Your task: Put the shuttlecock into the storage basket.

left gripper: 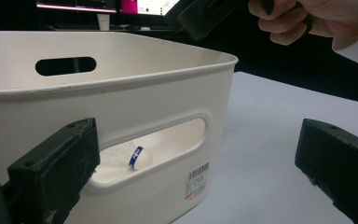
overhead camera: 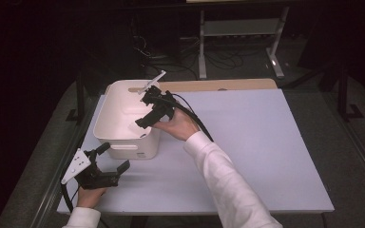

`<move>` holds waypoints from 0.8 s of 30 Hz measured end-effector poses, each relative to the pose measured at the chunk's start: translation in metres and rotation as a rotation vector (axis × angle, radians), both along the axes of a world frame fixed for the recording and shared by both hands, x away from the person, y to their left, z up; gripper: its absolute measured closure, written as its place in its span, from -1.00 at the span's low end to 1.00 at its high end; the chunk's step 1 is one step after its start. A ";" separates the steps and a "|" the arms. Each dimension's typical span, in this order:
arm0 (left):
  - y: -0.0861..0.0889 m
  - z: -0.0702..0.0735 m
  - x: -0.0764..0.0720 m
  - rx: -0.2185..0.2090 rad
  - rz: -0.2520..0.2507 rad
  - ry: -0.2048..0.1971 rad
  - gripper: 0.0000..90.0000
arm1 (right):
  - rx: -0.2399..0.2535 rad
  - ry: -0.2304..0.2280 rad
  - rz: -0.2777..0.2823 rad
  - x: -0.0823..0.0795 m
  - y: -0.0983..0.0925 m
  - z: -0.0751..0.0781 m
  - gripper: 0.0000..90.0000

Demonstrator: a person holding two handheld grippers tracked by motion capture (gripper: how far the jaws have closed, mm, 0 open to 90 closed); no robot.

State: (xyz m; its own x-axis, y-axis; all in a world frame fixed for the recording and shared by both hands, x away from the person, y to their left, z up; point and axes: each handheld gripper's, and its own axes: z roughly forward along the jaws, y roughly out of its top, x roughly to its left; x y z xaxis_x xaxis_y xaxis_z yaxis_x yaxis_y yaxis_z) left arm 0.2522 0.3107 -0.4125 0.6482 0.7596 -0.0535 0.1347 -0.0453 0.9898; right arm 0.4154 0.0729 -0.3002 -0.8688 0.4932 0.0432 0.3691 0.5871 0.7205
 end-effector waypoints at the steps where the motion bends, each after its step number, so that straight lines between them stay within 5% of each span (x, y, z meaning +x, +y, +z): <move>1: 0.001 0.000 0.000 0.004 -0.003 -0.006 -1.00 | 0.003 -0.010 0.004 0.000 -0.002 0.001 -0.98; 10: 0.000 0.000 0.000 -0.010 0.000 -0.008 -1.00 | 0.041 -0.052 -0.011 -0.002 -0.023 0.007 -1.00; 24: -0.001 0.000 0.001 -0.005 -0.004 -0.008 -1.00 | 0.073 -0.043 -0.066 -0.003 -0.052 0.009 -1.00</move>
State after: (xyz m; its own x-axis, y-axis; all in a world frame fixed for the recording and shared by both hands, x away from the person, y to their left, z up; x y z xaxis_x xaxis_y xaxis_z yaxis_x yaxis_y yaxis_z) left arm 0.2534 0.3097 -0.4126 0.6513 0.7570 -0.0517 0.1266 -0.0412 0.9911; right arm 0.4122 0.0211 -0.2913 -0.8366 0.5460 0.0451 0.3732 0.5078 0.7765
